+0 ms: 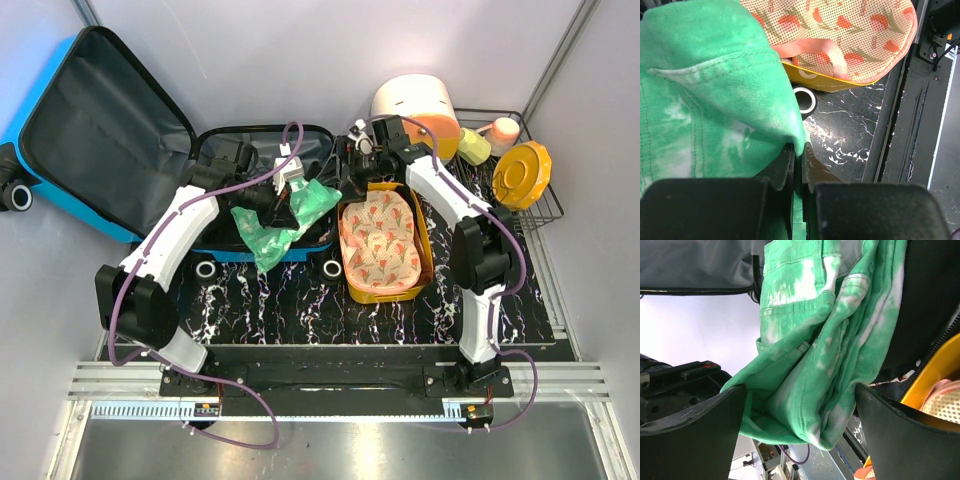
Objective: Open, take out, and arrange the luggage
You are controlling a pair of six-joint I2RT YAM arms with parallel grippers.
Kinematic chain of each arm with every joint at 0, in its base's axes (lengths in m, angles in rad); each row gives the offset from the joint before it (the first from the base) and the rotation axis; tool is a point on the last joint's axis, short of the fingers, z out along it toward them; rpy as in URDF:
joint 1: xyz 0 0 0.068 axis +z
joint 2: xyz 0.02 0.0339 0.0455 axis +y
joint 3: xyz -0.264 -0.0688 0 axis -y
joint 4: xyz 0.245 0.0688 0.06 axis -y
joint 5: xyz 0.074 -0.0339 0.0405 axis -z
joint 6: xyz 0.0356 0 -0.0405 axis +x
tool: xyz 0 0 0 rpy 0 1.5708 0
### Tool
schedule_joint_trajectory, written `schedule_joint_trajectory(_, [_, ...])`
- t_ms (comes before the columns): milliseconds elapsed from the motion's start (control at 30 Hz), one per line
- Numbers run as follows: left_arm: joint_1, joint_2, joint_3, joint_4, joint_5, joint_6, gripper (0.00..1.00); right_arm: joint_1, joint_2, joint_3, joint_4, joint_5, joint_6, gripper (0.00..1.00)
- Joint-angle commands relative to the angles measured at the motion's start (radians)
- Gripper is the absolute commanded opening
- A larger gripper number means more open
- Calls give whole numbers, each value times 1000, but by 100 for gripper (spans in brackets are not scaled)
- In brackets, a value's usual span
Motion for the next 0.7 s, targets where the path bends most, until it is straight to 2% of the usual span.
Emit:
schedule_joint_trajectory(0, [-23,-52,1,18,80,31,0,-75,-110,-27,16,-31,29,100])
schedule_joint_trajectory(167, [-23,-40,3,18,79,43,0,-145,-144,-47,-28,17,29,100])
schedule_joint_trajectory(367, [-23,-32,6,18,76,55,0,-44,-104,28,-26,43,19,100])
schedule_joint_trajectory(533, [-28,-41,-9,18,69,62,0,22,-71,79,-140,138,-92,100])
schedule_joint_trajectory(667, [-29,-44,-2,18,63,59,0,45,-43,53,-229,195,-164,100])
